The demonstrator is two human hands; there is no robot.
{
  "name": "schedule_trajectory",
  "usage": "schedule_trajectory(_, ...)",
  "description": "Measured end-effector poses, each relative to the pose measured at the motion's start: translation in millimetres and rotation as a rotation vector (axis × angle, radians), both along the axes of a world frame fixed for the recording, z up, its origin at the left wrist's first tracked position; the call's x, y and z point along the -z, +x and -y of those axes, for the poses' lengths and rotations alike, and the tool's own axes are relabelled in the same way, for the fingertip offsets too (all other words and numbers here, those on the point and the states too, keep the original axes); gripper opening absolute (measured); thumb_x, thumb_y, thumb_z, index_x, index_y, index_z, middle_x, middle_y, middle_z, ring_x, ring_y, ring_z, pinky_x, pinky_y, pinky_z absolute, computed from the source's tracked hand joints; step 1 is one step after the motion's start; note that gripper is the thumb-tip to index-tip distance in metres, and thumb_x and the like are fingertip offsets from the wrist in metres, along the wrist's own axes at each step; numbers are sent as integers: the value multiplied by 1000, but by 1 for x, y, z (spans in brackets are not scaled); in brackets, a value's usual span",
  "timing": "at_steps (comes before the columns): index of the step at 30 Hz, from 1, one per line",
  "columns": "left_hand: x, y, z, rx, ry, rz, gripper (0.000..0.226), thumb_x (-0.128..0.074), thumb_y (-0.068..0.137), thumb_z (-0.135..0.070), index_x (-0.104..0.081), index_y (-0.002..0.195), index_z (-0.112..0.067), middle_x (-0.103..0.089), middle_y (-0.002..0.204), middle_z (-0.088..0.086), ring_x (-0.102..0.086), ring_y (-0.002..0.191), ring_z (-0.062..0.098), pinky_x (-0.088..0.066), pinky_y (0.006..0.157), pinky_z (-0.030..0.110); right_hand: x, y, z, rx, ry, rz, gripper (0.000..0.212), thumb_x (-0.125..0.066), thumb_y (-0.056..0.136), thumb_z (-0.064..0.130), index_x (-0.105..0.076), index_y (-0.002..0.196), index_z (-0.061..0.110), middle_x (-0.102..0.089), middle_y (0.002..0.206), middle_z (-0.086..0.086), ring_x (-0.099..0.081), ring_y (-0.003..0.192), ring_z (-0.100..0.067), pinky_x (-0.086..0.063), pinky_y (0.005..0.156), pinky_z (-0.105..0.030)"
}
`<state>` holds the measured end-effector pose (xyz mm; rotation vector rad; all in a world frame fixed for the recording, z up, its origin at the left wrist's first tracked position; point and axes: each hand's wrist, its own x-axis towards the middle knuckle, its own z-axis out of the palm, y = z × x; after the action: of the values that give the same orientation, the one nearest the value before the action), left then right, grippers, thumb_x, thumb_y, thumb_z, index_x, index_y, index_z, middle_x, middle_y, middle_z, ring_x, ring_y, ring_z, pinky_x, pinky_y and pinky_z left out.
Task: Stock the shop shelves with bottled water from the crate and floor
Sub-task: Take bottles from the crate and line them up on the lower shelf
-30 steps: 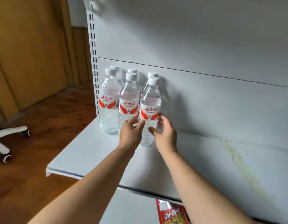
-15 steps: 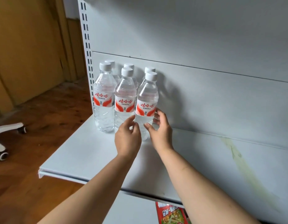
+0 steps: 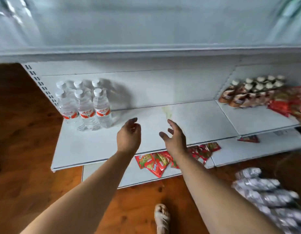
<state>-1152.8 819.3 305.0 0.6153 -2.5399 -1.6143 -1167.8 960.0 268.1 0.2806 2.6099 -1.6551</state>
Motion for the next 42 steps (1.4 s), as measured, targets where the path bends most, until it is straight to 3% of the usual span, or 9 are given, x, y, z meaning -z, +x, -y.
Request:
schedule_trajectory(5, -85, 69, -125, 424, -12, 6, 29, -50, 92, -16, -62, 118, -16, -68, 108, 10, -62, 102, 26, -42, 83, 21, -72, 124, -128, 344, -19, 68, 47, -64, 85, 13, -49, 130, 11, -54, 131, -11, -52, 120, -27, -44, 100, -44)
schedule_trajectory(11, -126, 187, -308, 905, 14, 0, 30, -53, 91, -20, -61, 119, -14, -67, 112, 9, -63, 101, 27, -44, 86, 29, -124, 307, -284, 760, -47, 90, 41, -58, 90, 17, -50, 130, 10, -54, 132, -6, -50, 121, -17, -40, 93, -22)
schedule_trajectory(15, -106, 304, -425, 1181, 15, 90, 31, -56, 89, -26, -62, 117, -16, -67, 112, 7, -62, 103, 27, -46, 90, 33, -102, 443, -377, 1006, -84, 154, 44, -59, 90, 17, -48, 132, 9, -52, 135, -8, -50, 123, -24, -41, 100, -31)
schedule_trajectory(18, -62, 392, -496, 1320, 0, 220, 31, -57, 88, -30, -61, 117, -18, -67, 103, 8, -63, 94, 29, -51, 85, 39, -62, 545, -435, 1105, -127, 269, 46, -56, 91, 12, -44, 135, 9, -47, 139, -9, -47, 126, -25, -39, 102, -33)
schedule_trajectory(21, -6, 460, -543, 1349, -29, 388, 31, -56, 92, -21, -58, 122, -14, -63, 96, 8, -59, 84, 24, -48, 75, 29, -13, 624, -474, 1141, -143, 407, 46, -56, 92, 16, -43, 136, 13, -44, 141, -9, -48, 124, -25, -43, 102, -40)
schedule_trajectory(25, 90, 506, -575, 1351, -154, 528, 31, -59, 89, -21, -60, 118, -11, -65, 105, 16, -61, 97, 34, -51, 82, 37, 65, 681, -507, 1094, -174, 561, 50, -54, 93, 15, -38, 139, 9, -42, 143, -12, -47, 126, -28, -41, 102, -42)
schedule_trajectory(31, 256, 531, -603, 1293, -301, 667, 32, -60, 89, -23, -59, 118, -10, -63, 111, 14, -59, 100, 30, -45, 90, 35, 228, 709, -508, 1111, -433, 764, 54, -56, 92, 15, -34, 141, 15, -39, 144, -11, -49, 118, -27, -42, 88, -34)
schedule_trajectory(36, 378, 551, -639, 1380, -354, 763, 33, -54, 92, -23, -55, 124, -15, -60, 118, 6, -54, 93, 18, -46, 76, 25, 345, 701, -495, 1283, -635, 748, 56, -61, 88, 13, -38, 139, 10, -38, 146, -8, -46, 123, -21, -37, 101, -29)
schedule_trajectory(42, 462, 574, -642, 1396, -342, 1013, 51, -79, 69, -30, -58, 112, -11, -64, 110, 6, -60, 98, 20, -48, 80, 27, 402, 681, -486, 1409, -557, 653, 47, -56, 89, 7, -43, 133, 13, -52, 126, 3, -52, 117, -17, -44, 95, -27)
